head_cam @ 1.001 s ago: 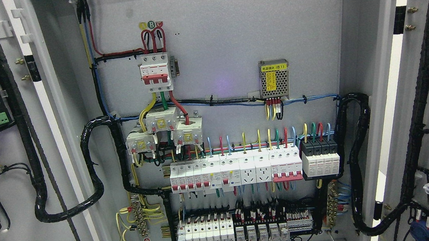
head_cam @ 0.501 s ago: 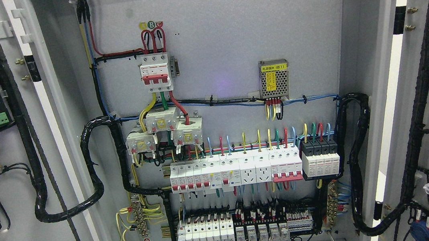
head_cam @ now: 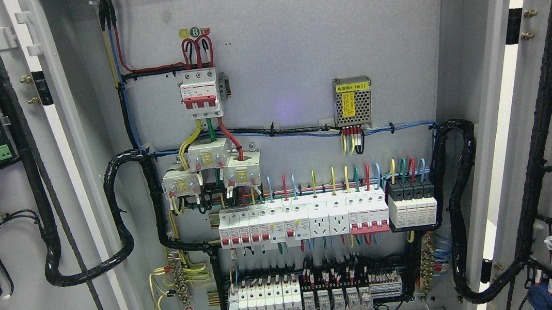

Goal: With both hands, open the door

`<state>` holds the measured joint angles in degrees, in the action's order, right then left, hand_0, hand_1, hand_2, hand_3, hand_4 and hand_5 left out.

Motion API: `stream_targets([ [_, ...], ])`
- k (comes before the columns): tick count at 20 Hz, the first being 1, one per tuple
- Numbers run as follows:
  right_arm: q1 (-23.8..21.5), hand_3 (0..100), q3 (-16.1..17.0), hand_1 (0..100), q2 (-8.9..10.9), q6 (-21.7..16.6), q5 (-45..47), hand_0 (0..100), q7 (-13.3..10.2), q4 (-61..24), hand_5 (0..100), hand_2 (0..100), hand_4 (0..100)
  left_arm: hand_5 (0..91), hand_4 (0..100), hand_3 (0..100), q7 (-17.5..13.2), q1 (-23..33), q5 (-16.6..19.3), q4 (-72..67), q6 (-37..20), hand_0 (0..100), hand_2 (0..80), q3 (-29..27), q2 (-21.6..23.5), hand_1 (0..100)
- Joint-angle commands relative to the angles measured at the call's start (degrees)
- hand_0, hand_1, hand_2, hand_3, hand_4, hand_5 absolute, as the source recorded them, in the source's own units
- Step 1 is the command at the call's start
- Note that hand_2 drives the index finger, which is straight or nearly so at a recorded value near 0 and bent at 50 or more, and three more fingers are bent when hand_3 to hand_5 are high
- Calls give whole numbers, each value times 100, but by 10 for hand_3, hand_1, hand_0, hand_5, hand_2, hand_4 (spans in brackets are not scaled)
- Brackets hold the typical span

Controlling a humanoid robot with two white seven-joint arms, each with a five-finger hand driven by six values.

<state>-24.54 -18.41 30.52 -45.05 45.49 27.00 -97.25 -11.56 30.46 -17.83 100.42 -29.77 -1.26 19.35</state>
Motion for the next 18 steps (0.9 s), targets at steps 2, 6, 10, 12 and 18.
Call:
stream_targets([
  [2, -262, 0, -532, 0, -608, -926, -137, 0, 16, 1382, 0, 0, 0, 0, 43, 0, 13, 118, 833, -1252, 6, 0, 0, 635, -1002, 0],
  [6, -393, 0, -550, 0, -714, -1041, -120, 0, 25, 2041, 0, 0, 0, 0, 43, 0, 13, 118, 1071, -1910, 6, 0, 0, 635, -1135, 0],
  [10, -577, 0, -515, 0, -801, -1041, -102, 0, 25, 2560, 0, 0, 0, 0, 43, 0, 4, 110, 1177, -2763, 6, 0, 0, 600, -1170, 0],
  [12, -814, 0, -523, 0, -845, -1041, -102, 0, 34, 2614, 0, 0, 0, 0, 43, 0, 4, 66, 1177, -3167, 6, 0, 0, 556, -1179, 0],
  [18, -1438, 0, -541, 0, -942, -1041, -128, 0, 69, 2667, 0, 0, 0, 0, 43, 0, -4, -250, 1203, -4564, 6, 0, 0, 433, -1249, 0],
])
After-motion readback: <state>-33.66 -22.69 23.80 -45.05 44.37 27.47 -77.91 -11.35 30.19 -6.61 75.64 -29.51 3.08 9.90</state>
